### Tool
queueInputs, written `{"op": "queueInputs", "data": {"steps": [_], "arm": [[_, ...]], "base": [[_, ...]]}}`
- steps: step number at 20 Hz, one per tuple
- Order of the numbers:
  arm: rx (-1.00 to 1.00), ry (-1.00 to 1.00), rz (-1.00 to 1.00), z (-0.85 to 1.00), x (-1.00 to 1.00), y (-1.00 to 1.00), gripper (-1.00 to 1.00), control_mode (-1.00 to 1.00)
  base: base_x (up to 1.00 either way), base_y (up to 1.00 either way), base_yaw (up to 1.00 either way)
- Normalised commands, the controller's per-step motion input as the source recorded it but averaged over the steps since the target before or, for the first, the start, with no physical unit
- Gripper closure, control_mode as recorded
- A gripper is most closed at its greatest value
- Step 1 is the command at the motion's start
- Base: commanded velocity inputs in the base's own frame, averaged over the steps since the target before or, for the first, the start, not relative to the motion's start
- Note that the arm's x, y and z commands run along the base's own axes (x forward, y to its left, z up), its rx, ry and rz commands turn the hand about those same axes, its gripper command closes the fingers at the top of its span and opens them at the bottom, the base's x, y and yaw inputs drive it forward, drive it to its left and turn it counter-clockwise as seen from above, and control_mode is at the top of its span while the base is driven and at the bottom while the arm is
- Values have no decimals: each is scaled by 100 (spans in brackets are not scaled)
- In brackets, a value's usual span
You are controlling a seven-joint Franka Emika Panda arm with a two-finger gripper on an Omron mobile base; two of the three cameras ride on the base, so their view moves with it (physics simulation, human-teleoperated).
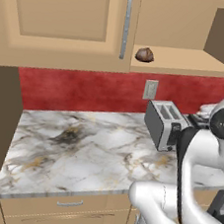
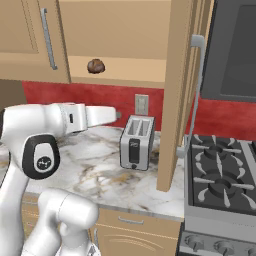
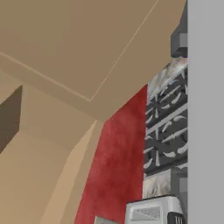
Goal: The dining table condiment station is running low on condiment bottle. Refill the condiment station by opening the cabinet and taking the condiment bottle from the cabinet and placing it on the dining table.
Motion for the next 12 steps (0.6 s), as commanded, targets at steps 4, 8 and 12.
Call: {"op": "queueInputs", "data": {"steps": [4, 8, 12], "arm": [[12, -13, 9, 21, -5, 100, -100, -100], [14, -20, 13, 33, -3, 100, -100, -100], [11, -17, 10, 44, -6, 100, -100, -100]], "base": [[0, 0, 0], [0, 0, 0], [0, 0, 0]]}}
